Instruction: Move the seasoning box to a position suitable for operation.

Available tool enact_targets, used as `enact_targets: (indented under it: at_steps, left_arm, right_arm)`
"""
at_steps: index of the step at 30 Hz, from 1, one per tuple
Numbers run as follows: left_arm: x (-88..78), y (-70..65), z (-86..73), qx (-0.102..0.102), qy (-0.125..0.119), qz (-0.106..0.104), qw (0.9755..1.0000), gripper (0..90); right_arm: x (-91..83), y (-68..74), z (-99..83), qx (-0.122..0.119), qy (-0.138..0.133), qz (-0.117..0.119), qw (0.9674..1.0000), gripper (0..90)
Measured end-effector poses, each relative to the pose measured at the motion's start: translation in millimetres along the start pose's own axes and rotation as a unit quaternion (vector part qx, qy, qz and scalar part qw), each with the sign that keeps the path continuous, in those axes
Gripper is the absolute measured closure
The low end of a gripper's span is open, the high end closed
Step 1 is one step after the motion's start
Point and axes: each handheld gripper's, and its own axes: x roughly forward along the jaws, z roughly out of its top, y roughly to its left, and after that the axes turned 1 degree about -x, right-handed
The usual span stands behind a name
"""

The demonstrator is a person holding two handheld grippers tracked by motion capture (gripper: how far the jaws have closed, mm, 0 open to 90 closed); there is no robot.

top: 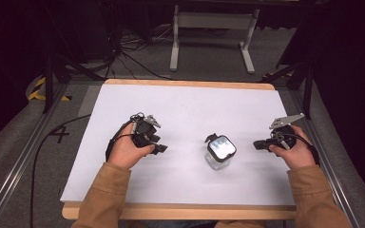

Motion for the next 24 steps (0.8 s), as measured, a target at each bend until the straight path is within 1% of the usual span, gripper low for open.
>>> enact_targets:
  at_steps: [1, 2, 3, 4, 5, 6, 9, 10, 12, 14, 15, 16, 17, 19, 20, 22, 24]
  left_arm:
    - [-2.2, 0.0, 0.4, -0.002, -0.007, -0.004, 1.0000, 51.8]
    - [-3.8, -0.7, 0.6, -0.006, -0.008, -0.004, 0.9999, 52.5]
    - [-4.4, -0.5, 0.8, -0.004, -0.011, -0.007, 0.9999, 52.9]
    - [-5.1, -1.9, 0.8, -0.011, -0.015, -0.007, 0.9998, 52.9]
    - [-5.6, -2.5, 0.7, -0.013, -0.018, -0.008, 0.9997, 53.0]
    - [-5.6, -2.5, 0.7, -0.013, -0.018, -0.008, 0.9997, 52.9]
    - [-7.2, -4.5, 0.4, -0.008, -0.023, -0.008, 0.9997, 52.6]
    - [-7.4, -5.2, 0.4, -0.009, -0.021, -0.009, 0.9997, 52.4]
    - [-8.7, -6.3, 0.3, -0.002, -0.018, -0.008, 0.9998, 51.8]
    - [-9.4, -7.8, 0.4, 0.000, -0.023, -0.011, 0.9997, 51.0]
    - [-9.5, -8.7, 0.2, -0.002, -0.023, -0.014, 0.9996, 50.3]
    - [-10.2, -9.5, 1.1, 0.004, -0.020, -0.016, 0.9997, 49.7]
    - [-9.4, -10.7, 1.5, 0.006, -0.025, -0.018, 0.9995, 49.1]
    - [-9.7, -11.5, 2.3, 0.010, -0.023, -0.018, 0.9995, 48.8]
    - [-8.5, -13.5, 3.3, 0.012, -0.025, -0.023, 0.9994, 48.2]
    - [-7.7, -14.6, 4.0, 0.012, -0.026, -0.024, 0.9993, 47.8]
    - [-7.0, -15.4, 4.9, 0.016, -0.025, -0.025, 0.9992, 47.6]
  right_arm:
    - [1.6, 1.5, 1.9, -0.004, -0.006, 0.004, 1.0000, 89.1]
    - [2.9, 2.4, 2.8, -0.009, -0.007, 0.006, 0.9999, 89.1]
    - [4.8, 3.7, 3.6, -0.012, -0.005, 0.009, 0.9999, 89.1]
    - [6.0, 4.8, 4.3, -0.013, -0.004, 0.012, 0.9998, 89.0]
    - [8.0, 5.9, 4.9, -0.019, -0.003, 0.012, 0.9997, 89.2]
    - [8.0, 5.9, 4.9, -0.019, -0.003, 0.012, 0.9997, 89.2]
    - [11.2, 9.3, 6.3, -0.023, -0.002, 0.018, 0.9996, 89.4]
    - [12.9, 10.5, 7.0, -0.027, -0.002, 0.022, 0.9994, 89.4]
    - [15.2, 12.7, 8.8, -0.028, -0.003, 0.029, 0.9992, 89.5]
    - [20.1, 15.5, 11.1, -0.039, -0.001, 0.036, 0.9986, 89.4]
    - [21.4, 16.8, 11.8, -0.038, 0.000, 0.040, 0.9985, 89.5]
    - [23.0, 17.4, 12.1, -0.041, 0.002, 0.040, 0.9983, 89.5]
    - [24.7, 18.6, 12.8, -0.043, 0.004, 0.042, 0.9982, 89.5]
    - [26.3, 19.4, 13.2, -0.046, 0.004, 0.043, 0.9980, 89.5]
    - [29.3, 20.4, 13.7, -0.046, 0.005, 0.047, 0.9978, 89.5]
    - [32.4, 21.5, 13.9, -0.048, 0.007, 0.051, 0.9975, 89.3]
    - [34.5, 21.9, 13.8, -0.050, 0.007, 0.055, 0.9972, 89.1]
